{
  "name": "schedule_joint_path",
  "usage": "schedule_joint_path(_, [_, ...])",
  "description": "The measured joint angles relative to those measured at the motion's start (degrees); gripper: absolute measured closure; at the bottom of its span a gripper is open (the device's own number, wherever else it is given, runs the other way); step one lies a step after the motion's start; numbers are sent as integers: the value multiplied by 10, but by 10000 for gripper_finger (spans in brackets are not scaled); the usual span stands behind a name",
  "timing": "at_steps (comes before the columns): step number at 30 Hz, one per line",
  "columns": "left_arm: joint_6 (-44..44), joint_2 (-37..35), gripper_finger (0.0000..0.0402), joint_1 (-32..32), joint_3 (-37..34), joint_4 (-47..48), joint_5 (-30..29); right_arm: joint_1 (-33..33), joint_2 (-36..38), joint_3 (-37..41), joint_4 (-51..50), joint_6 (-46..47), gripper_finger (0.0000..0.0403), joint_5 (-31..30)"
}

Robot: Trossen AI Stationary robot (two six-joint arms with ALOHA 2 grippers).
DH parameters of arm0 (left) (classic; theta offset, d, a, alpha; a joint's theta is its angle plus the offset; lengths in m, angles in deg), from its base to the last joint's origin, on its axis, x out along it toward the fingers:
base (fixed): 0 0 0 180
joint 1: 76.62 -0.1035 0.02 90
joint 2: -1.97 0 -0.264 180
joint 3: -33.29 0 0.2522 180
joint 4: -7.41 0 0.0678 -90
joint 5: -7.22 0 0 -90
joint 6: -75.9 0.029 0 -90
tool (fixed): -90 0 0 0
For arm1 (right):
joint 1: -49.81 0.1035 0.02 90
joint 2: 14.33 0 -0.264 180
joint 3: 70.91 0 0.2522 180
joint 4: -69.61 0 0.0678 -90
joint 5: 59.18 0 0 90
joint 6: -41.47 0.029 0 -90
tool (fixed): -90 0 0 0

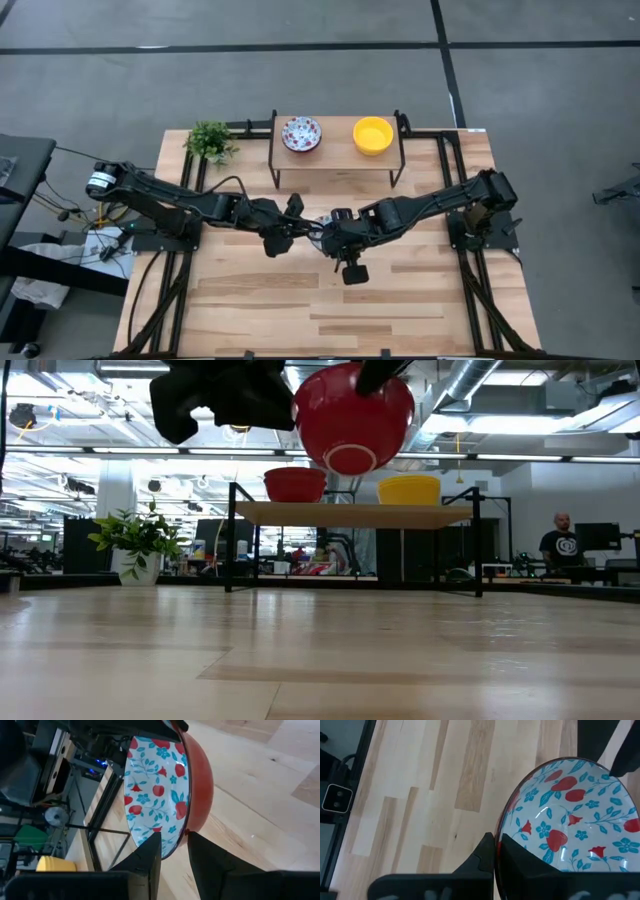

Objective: Pick & Place Mini bowls
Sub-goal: Stack the red bowl on the other stacked red bowls on the shelf

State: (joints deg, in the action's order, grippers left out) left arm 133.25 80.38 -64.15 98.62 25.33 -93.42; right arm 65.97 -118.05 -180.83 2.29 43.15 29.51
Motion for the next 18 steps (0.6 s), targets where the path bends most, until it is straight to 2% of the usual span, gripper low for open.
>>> schedule_joint_path(9, [72, 0, 307, 0, 0, -3, 30, 0, 0, 0, 2, -10, 403, 1])
schedule_joint_path(18, [74, 0, 307, 0, 0, -4, 64, -1, 0, 0, 5, -22, 403, 1])
